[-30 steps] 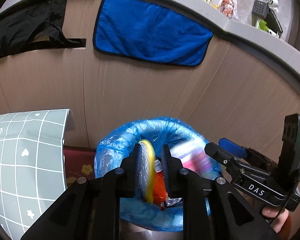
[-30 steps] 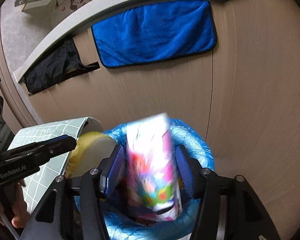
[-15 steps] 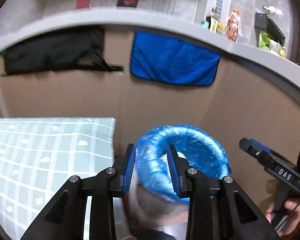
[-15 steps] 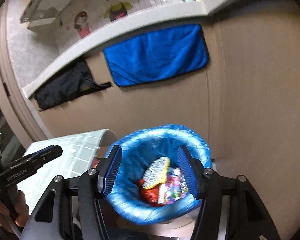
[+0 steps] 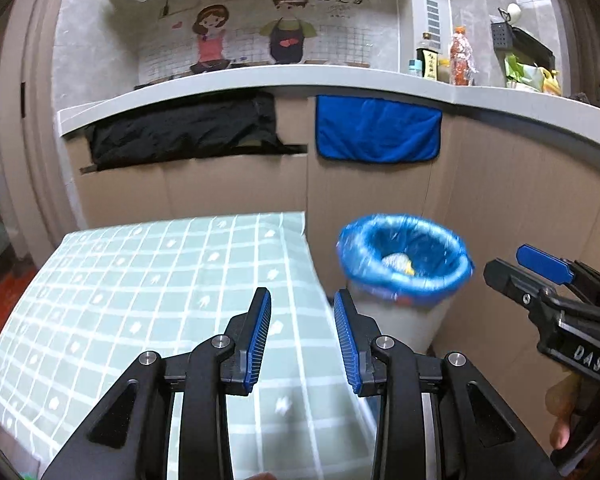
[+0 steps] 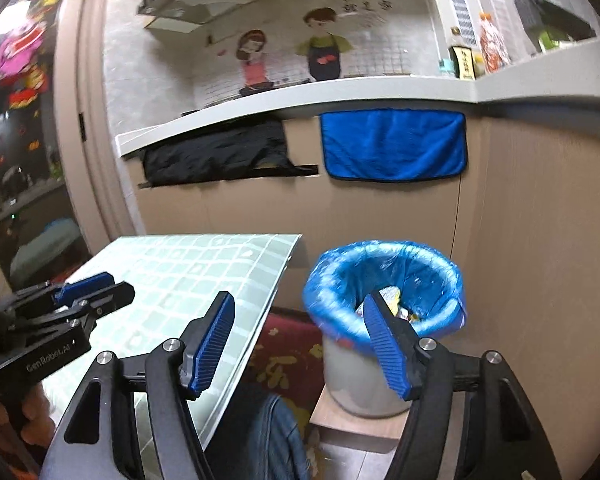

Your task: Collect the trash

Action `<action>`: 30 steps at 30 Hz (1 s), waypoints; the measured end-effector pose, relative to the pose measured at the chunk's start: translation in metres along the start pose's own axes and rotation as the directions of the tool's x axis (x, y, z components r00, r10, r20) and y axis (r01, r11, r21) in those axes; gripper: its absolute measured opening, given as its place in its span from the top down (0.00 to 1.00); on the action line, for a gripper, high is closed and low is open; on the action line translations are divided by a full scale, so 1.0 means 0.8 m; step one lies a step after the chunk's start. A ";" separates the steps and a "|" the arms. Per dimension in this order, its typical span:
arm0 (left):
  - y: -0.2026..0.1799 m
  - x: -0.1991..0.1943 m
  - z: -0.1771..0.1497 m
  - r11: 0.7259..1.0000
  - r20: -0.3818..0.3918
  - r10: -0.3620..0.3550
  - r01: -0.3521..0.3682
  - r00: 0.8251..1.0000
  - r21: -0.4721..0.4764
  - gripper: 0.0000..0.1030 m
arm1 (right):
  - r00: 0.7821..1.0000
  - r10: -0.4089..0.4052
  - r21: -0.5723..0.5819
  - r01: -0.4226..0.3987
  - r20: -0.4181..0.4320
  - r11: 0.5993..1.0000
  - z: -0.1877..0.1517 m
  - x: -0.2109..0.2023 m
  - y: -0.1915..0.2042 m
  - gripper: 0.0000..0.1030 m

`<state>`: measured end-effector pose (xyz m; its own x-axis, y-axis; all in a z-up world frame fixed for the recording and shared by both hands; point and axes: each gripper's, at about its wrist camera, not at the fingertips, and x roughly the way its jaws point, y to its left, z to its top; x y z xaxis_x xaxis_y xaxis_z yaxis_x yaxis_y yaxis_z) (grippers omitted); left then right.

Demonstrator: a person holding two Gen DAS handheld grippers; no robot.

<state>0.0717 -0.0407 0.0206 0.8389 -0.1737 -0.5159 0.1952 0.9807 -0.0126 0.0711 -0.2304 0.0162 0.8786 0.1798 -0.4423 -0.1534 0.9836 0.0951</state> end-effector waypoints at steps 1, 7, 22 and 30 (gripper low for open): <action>0.004 -0.011 -0.008 1.000 -0.001 0.006 -0.006 1.000 0.000 0.67 | 1.000 0.001 -0.012 -0.001 0.002 1.000 -0.007 -0.007 0.009 0.38; 0.016 -0.059 -0.032 0.999 0.079 0.046 -0.045 0.996 -0.005 0.67 | 1.000 0.006 -0.038 -0.006 -0.001 0.999 -0.042 -0.036 0.041 0.37; 0.027 -0.093 -0.051 0.997 0.110 0.071 -0.068 0.991 -0.027 0.67 | 0.999 -0.001 -0.060 0.003 0.034 0.998 -0.055 -0.069 0.065 0.37; 0.027 -0.094 -0.051 0.998 0.114 0.060 -0.057 0.992 -0.027 0.67 | 1.000 0.013 -0.075 -0.012 0.015 0.997 -0.060 -0.066 0.072 0.37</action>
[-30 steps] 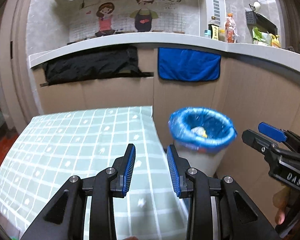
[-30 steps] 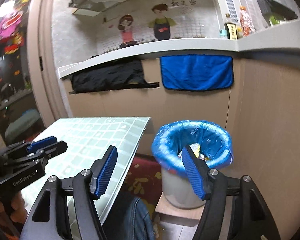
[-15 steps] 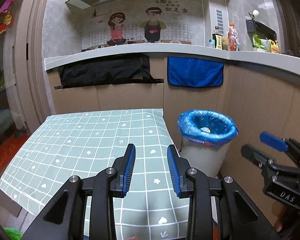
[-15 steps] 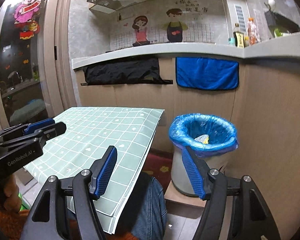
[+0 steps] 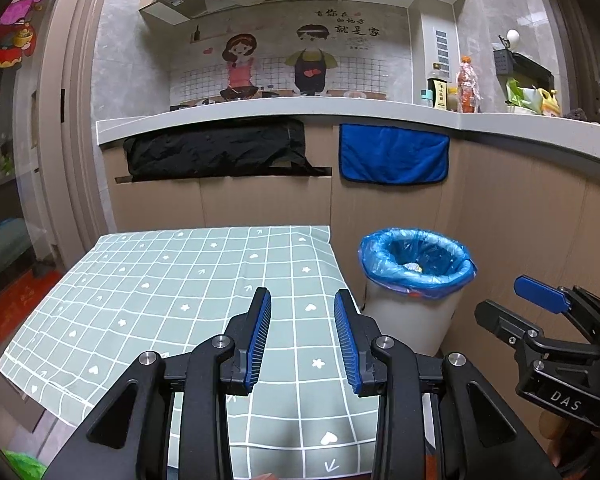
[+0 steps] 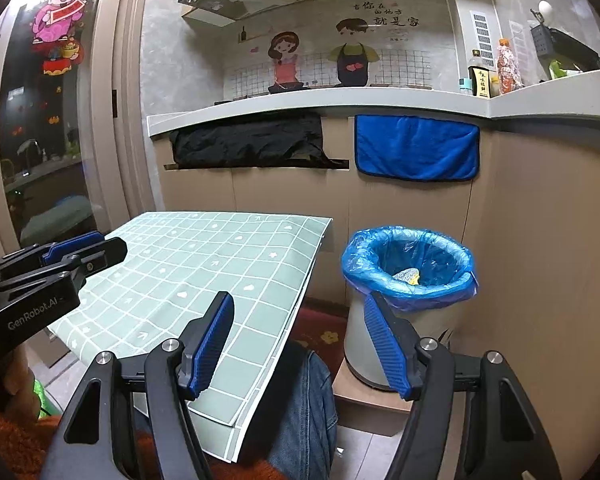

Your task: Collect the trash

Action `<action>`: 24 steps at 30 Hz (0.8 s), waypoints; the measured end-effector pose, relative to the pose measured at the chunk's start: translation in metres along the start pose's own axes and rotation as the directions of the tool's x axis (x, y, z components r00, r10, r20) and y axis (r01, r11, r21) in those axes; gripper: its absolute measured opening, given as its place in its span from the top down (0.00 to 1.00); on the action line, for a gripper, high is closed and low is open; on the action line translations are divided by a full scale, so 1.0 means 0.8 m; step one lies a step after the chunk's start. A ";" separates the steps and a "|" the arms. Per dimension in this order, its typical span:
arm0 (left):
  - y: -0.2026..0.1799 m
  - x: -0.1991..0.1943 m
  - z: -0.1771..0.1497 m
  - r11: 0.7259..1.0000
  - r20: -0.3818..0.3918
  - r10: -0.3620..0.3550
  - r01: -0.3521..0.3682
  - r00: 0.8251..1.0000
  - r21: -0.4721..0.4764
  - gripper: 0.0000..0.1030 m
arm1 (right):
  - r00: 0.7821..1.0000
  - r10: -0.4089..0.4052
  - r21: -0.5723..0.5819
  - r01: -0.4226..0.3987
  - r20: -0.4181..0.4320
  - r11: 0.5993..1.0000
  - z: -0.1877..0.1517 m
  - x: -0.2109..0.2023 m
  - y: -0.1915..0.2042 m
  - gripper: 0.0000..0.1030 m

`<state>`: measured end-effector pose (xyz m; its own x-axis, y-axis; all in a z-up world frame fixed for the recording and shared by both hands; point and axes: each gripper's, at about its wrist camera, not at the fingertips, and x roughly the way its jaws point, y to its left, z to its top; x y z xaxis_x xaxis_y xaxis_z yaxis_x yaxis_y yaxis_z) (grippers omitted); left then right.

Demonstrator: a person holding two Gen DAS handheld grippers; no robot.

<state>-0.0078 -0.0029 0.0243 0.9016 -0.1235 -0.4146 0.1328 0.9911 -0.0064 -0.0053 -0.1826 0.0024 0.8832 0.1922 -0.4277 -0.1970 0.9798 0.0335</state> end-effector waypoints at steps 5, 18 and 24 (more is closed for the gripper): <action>0.004 0.002 0.000 1.000 -0.006 -0.005 0.005 1.000 -0.010 0.67 | 1.000 -0.012 -0.006 0.012 0.008 1.000 0.001 -0.001 -0.001 0.37; 0.003 0.005 0.001 1.000 -0.018 -0.019 0.019 1.000 -0.003 0.67 | 1.000 -0.012 0.001 0.012 0.000 1.000 0.003 0.001 -0.005 0.37; 0.001 0.005 0.000 1.000 -0.019 -0.023 0.023 1.000 0.001 0.67 | 1.000 -0.016 0.002 0.016 0.001 1.000 0.002 0.000 -0.007 0.37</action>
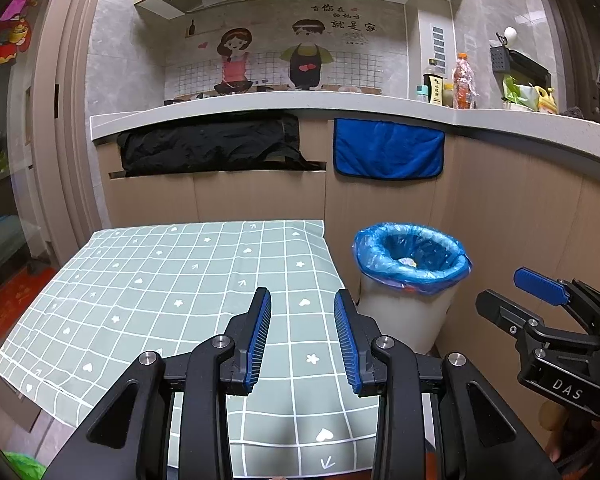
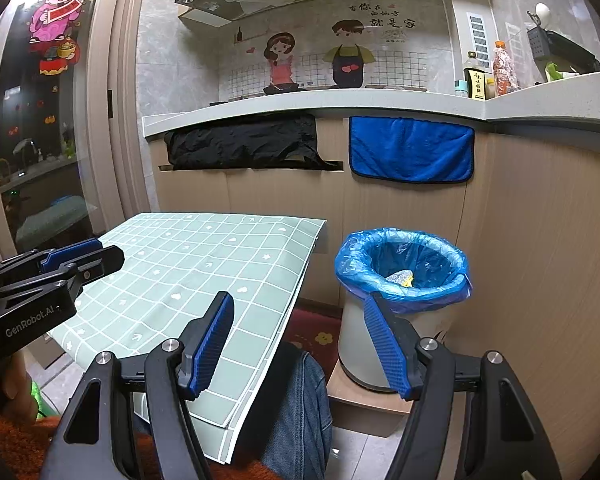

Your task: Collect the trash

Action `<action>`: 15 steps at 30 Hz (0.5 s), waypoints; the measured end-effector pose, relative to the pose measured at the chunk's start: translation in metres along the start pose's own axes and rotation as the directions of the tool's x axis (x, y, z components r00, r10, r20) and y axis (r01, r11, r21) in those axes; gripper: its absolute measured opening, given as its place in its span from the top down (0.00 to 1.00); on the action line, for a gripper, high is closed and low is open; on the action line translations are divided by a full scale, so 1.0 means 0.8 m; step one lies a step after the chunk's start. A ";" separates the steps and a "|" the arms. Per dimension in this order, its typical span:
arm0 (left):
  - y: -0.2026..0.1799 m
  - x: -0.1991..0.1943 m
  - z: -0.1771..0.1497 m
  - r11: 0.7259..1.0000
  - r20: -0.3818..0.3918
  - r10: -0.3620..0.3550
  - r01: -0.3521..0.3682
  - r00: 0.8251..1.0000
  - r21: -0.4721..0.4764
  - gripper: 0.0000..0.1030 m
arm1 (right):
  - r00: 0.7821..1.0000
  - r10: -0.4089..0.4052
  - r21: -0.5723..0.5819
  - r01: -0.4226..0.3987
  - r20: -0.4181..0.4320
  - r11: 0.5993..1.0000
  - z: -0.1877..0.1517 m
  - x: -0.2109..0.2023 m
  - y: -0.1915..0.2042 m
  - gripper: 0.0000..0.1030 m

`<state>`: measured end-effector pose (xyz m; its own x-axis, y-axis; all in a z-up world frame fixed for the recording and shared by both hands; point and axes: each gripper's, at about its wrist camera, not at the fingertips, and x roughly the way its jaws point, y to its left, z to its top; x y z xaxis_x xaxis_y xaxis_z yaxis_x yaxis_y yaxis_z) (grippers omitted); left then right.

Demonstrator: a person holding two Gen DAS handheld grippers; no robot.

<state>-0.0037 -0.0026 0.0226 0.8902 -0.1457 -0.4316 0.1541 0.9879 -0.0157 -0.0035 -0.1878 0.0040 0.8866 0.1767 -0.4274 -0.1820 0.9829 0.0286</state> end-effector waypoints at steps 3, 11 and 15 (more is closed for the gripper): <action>-0.001 0.000 0.000 1.000 0.002 -0.001 0.001 1.000 0.001 0.67 | 1.000 -0.004 0.000 0.004 0.002 1.000 0.000 -0.001 0.000 0.37; -0.002 -0.002 -0.003 1.000 0.002 -0.004 0.004 1.000 0.005 0.67 | 0.999 -0.026 -0.001 0.026 0.019 1.000 0.004 -0.006 0.002 0.37; -0.002 -0.003 -0.003 1.000 -0.001 -0.007 0.007 1.000 0.006 0.67 | 0.999 -0.034 0.002 0.034 0.023 0.999 0.007 -0.007 0.000 0.37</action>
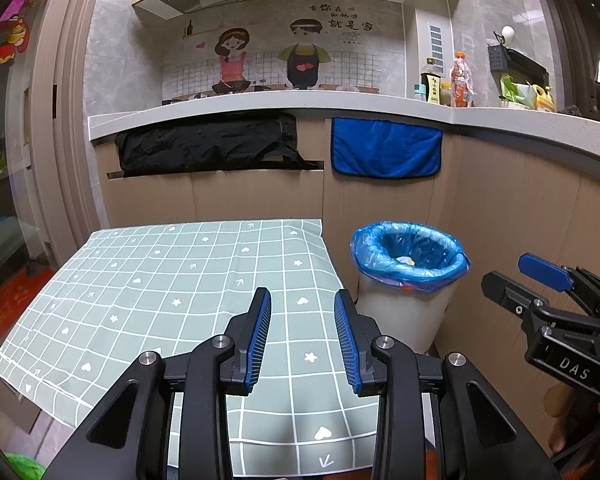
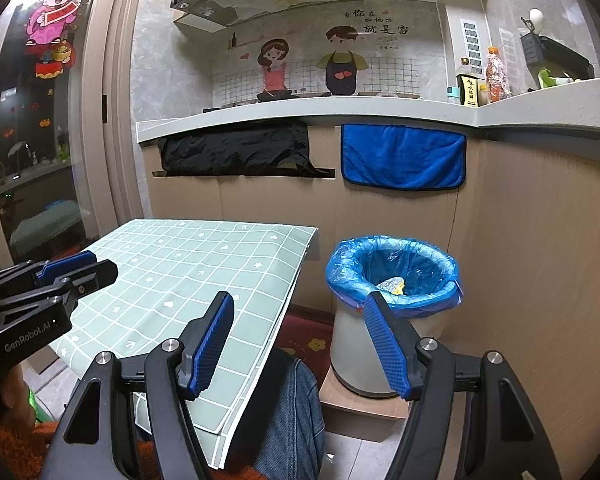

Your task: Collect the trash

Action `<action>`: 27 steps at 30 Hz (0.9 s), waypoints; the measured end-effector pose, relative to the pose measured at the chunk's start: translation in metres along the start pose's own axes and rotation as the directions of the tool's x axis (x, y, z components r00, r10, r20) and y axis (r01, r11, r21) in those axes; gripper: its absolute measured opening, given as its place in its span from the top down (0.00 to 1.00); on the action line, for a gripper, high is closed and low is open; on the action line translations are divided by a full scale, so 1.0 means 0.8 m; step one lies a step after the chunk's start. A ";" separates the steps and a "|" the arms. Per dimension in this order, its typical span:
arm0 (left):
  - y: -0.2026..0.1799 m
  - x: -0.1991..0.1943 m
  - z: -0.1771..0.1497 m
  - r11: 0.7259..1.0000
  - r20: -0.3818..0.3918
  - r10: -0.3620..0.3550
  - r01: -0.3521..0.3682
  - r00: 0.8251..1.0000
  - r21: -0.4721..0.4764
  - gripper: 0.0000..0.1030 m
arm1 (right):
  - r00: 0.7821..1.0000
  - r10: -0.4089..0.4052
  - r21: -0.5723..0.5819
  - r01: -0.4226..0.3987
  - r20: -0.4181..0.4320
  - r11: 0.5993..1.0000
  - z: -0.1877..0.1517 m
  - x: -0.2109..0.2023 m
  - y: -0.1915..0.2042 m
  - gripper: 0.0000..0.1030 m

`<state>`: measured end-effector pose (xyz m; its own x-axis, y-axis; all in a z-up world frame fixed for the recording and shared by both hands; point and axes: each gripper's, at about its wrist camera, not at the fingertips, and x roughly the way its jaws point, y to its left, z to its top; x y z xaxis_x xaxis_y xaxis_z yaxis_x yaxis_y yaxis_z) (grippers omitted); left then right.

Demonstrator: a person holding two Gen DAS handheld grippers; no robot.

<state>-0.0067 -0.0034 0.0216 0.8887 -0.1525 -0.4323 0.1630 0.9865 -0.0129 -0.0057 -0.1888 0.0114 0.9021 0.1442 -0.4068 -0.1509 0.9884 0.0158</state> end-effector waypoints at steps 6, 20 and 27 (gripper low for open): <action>0.000 0.000 0.001 1.000 0.000 -0.004 0.004 1.000 0.006 0.67 | 1.000 -0.014 -0.002 0.014 0.018 1.000 0.005 -0.004 -0.001 0.37; -0.001 0.000 -0.001 1.000 -0.004 -0.011 0.011 1.000 0.015 0.67 | 1.000 -0.017 0.006 0.016 0.017 1.000 0.004 -0.005 -0.005 0.37; -0.002 0.001 -0.001 1.000 -0.006 -0.015 0.015 1.000 0.018 0.67 | 1.000 -0.015 0.007 0.015 0.016 1.000 0.004 -0.005 -0.006 0.37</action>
<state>-0.0070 -0.0050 0.0203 0.8835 -0.1672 -0.4376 0.1846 0.9828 -0.0029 -0.0071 -0.1937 0.0159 0.9106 0.1302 -0.3922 -0.1347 0.9908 0.0162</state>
